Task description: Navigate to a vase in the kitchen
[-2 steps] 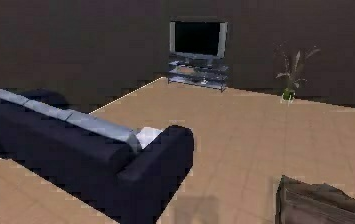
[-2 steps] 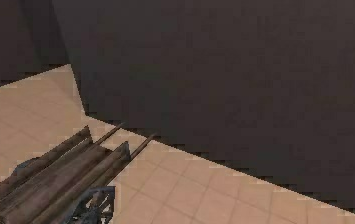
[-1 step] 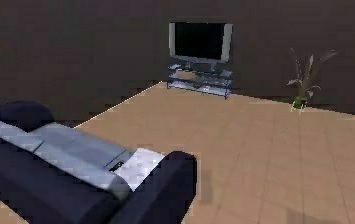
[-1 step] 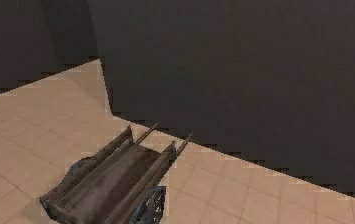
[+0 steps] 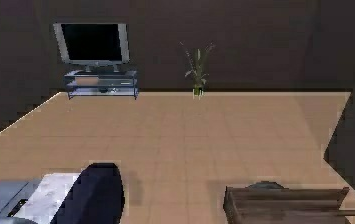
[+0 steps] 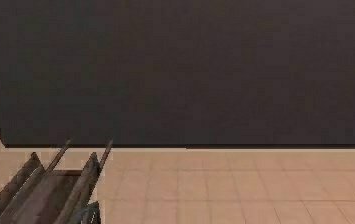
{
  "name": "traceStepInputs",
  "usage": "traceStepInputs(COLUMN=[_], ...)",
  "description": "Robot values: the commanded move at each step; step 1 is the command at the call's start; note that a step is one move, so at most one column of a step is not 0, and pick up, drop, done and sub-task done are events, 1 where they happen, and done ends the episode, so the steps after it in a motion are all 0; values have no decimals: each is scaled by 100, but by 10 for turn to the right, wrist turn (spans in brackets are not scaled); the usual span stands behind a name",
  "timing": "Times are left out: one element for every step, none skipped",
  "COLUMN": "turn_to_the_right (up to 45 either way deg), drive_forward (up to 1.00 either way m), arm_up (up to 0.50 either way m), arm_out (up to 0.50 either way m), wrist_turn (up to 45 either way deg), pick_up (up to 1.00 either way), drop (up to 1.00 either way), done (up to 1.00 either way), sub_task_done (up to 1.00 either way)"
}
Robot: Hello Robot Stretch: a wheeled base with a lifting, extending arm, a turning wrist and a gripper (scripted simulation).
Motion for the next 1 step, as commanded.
traceStepInputs(turn_to_the_right=[0], drive_forward=[100], arm_up=[0], arm_out=[0], wrist_turn=[0], pick_up=[0], drop=[0], done=[0], sub_task_done=[0])
